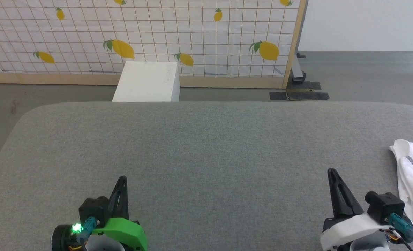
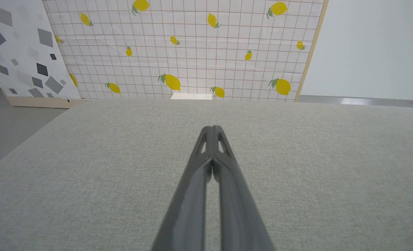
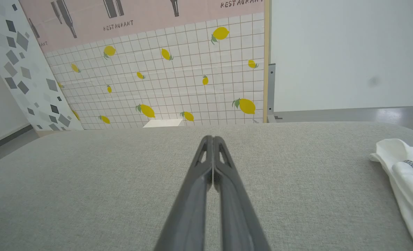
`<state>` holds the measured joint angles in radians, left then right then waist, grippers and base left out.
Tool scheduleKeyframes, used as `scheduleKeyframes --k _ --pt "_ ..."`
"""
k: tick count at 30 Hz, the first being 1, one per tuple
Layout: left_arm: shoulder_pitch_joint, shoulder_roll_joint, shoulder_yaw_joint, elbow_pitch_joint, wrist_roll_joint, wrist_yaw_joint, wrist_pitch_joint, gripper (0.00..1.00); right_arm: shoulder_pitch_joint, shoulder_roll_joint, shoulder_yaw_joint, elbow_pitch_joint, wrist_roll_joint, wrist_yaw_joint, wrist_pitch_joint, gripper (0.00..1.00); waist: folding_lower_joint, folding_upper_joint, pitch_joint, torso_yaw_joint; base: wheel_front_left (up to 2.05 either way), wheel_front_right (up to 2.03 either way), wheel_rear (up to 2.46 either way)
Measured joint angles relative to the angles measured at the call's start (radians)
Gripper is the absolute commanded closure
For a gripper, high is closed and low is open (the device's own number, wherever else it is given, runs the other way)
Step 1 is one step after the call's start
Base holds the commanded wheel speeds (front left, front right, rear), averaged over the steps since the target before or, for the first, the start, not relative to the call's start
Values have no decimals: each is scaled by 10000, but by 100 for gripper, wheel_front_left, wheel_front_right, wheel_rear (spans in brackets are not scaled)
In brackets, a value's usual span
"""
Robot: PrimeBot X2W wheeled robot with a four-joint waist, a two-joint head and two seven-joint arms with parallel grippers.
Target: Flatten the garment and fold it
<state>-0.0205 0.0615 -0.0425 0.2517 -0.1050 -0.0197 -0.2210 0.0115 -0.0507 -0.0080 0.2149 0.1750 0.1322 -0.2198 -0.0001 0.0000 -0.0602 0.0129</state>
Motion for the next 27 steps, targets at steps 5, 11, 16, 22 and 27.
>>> scheduleKeyframes --k 5,11,16,22,27 --pt "0 0 19 -84 40 0 96 100 0 0 2 -94 -86 0 88 100 0 0 27 -6 0 0 0" --pt "0 0 33 -238 90 2 217 100 -1 0 4 -215 -182 0 201 100 0 0 62 -13 0 0 0" --pt "0 0 56 -357 130 2 320 100 -1 0 8 -324 -270 0 313 100 0 0 90 -19 0 0 0" --pt "1 -2 79 -476 184 4 435 100 -1 0 10 -420 -364 0 441 100 0 0 123 -26 0 0 0" --pt "2 -2 96 -616 232 27 527 100 -1 0 15 -520 -441 0 527 100 0 0 151 -32 0 0 0"
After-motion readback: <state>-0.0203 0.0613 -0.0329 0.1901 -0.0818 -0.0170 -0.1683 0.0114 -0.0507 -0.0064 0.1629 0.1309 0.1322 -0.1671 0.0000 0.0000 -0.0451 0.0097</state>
